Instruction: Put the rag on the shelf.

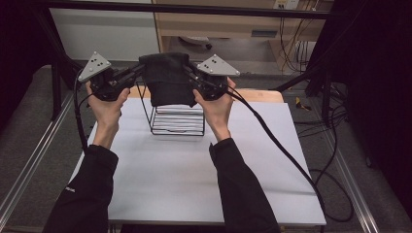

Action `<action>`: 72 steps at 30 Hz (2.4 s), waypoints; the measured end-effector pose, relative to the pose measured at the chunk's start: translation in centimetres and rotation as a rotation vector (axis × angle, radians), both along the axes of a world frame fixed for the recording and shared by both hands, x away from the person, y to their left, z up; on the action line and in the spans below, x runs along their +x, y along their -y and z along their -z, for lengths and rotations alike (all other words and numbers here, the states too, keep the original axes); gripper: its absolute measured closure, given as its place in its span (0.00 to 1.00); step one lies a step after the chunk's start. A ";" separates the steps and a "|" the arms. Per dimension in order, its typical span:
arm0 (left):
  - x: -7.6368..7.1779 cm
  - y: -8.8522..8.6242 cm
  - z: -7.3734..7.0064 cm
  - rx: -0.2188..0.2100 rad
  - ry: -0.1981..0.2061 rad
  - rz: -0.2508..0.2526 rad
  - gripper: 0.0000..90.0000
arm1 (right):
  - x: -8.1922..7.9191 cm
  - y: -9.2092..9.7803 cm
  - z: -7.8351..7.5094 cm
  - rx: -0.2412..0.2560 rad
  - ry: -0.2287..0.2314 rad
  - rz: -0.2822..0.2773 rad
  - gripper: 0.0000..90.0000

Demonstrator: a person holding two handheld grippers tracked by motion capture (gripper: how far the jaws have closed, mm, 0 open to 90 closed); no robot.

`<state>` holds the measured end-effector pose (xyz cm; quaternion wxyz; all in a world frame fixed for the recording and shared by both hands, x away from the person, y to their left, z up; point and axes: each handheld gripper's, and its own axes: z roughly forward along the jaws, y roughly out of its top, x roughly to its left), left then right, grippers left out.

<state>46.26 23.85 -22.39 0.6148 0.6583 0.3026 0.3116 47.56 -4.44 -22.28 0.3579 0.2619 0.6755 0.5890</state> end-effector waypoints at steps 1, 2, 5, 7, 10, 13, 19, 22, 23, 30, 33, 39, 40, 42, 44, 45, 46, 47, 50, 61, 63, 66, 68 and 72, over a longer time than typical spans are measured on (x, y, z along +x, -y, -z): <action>-0.1 0.0 0.1 0.007 0.000 0.001 0.92 | -0.1 0.0 0.1 -0.004 0.001 -0.001 0.86; -0.1 0.0 0.2 0.011 0.000 -0.001 0.92 | -0.1 0.0 0.2 -0.005 0.001 -0.002 0.86; -0.3 0.1 0.4 0.012 -0.001 -0.002 0.92 | -0.3 0.0 0.4 -0.009 0.000 -0.001 0.86; -0.5 0.1 0.5 0.015 0.006 -0.002 0.92 | -0.4 0.0 0.5 -0.008 0.004 -0.002 0.86; -0.7 0.1 0.6 0.008 0.013 -0.006 0.92 | -0.6 0.0 0.6 -0.010 0.012 0.000 0.87; -0.4 0.0 0.1 -0.013 -0.001 -0.007 0.93 | -0.4 0.0 0.4 0.017 0.001 -0.002 0.87; 0.6 0.5 -1.0 -0.023 -0.017 -0.026 0.93 | 0.5 0.2 -0.1 0.029 -0.011 0.010 0.87; 0.9 0.6 -1.4 -0.034 -0.019 -0.031 0.93 | 0.7 0.2 -0.6 0.033 -0.003 0.015 0.87; 1.0 0.6 -1.5 -0.042 -0.018 -0.029 0.93 | 0.7 0.2 -0.7 0.038 -0.002 0.014 0.87; 0.4 0.4 -1.6 -0.035 0.006 -0.026 0.93 | 0.4 0.3 -1.0 0.029 0.025 0.005 0.87; -0.3 0.2 -1.1 -0.030 0.026 -0.012 0.93 | -0.1 0.2 -0.9 0.012 0.045 -0.003 0.87; -1.1 0.0 -0.3 -0.033 0.038 -0.016 0.93 | -1.0 0.0 -0.3 -0.016 0.075 -0.008 0.87; -1.0 -0.1 -0.5 -0.045 0.029 -0.014 0.93 | -0.8 0.0 -0.4 -0.002 0.064 -0.011 0.87; -0.7 0.0 -1.0 -0.049 0.026 -0.022 0.93 | -0.5 0.1 -0.7 0.024 0.051 -0.013 0.87; -0.4 0.2 -1.7 -0.044 0.029 -0.031 0.93 | -0.3 0.1 -1.2 0.023 0.052 -0.007 0.87; -0.3 0.2 -1.9 -0.046 0.030 -0.031 0.93 | -0.2 0.1 -1.4 0.028 0.051 -0.003 0.87; -0.2 0.3 -2.2 -0.049 0.030 -0.030 0.93 | -0.2 0.1 -1.7 0.030 0.051 0.000 0.87; -0.1 0.4 -2.3 -0.050 0.030 -0.031 0.93 | -0.1 0.2 -1.8 0.036 0.052 0.003 0.87; -0.3 0.5 -2.4 -0.045 0.033 -0.030 0.93 | -0.1 0.3 -2.1 0.039 0.054 0.002 0.87; -1.6 0.3 0.0 0.007 0.030 -0.024 0.93 | -1.1 0.1 -0.2 -0.024 0.051 -0.015 0.87; -1.7 0.2 0.2 0.002 0.033 -0.016 0.93 | -1.1 0.1 0.0 -0.022 0.052 -0.015 0.87; -2.0 0.1 0.6 0.004 0.032 -0.008 0.93 | -1.4 0.2 0.3 -0.025 0.053 -0.024 0.87; -2.2 0.1 1.0 0.009 0.027 -0.007 0.93 | -1.7 0.2 0.6 -0.031 0.055 -0.027 0.87; -2.3 0.0 1.7 0.017 -0.015 0.002 0.92 | -2.0 0.2 1.1 -0.046 0.035 -0.031 0.86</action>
